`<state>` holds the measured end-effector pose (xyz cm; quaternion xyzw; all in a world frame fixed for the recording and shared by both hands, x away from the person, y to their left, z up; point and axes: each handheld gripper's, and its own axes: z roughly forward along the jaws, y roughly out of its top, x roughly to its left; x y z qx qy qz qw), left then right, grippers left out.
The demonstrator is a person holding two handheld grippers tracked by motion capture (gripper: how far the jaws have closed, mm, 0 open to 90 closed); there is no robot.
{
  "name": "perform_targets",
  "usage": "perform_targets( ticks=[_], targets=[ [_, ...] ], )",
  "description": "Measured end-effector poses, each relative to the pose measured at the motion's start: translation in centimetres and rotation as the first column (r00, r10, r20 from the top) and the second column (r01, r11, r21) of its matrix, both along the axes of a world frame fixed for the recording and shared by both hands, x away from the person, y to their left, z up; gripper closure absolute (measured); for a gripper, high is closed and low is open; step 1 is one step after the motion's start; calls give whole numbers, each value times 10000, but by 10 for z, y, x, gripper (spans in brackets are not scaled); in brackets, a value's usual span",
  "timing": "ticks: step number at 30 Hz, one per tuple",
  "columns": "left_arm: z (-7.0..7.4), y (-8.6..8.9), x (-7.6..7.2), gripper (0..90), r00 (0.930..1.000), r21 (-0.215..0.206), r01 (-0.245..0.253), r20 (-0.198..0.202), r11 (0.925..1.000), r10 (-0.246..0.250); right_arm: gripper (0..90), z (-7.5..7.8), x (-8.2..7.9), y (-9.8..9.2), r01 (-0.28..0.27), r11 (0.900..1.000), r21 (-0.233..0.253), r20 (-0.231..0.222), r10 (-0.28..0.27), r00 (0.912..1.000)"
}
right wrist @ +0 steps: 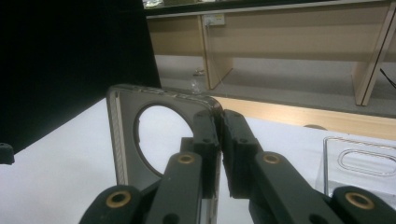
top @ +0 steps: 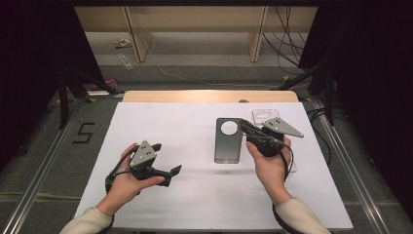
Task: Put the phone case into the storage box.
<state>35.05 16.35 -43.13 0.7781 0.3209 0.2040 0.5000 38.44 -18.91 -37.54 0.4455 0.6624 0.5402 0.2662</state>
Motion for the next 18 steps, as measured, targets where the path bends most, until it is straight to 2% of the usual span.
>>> perform_targets(
  ticks=[18],
  targets=[
    [-3,2,-1,2,10000,56,-18,-77,10000,19,850,6,1,-6,102,9999,80,78,-102,9999]
  ],
)
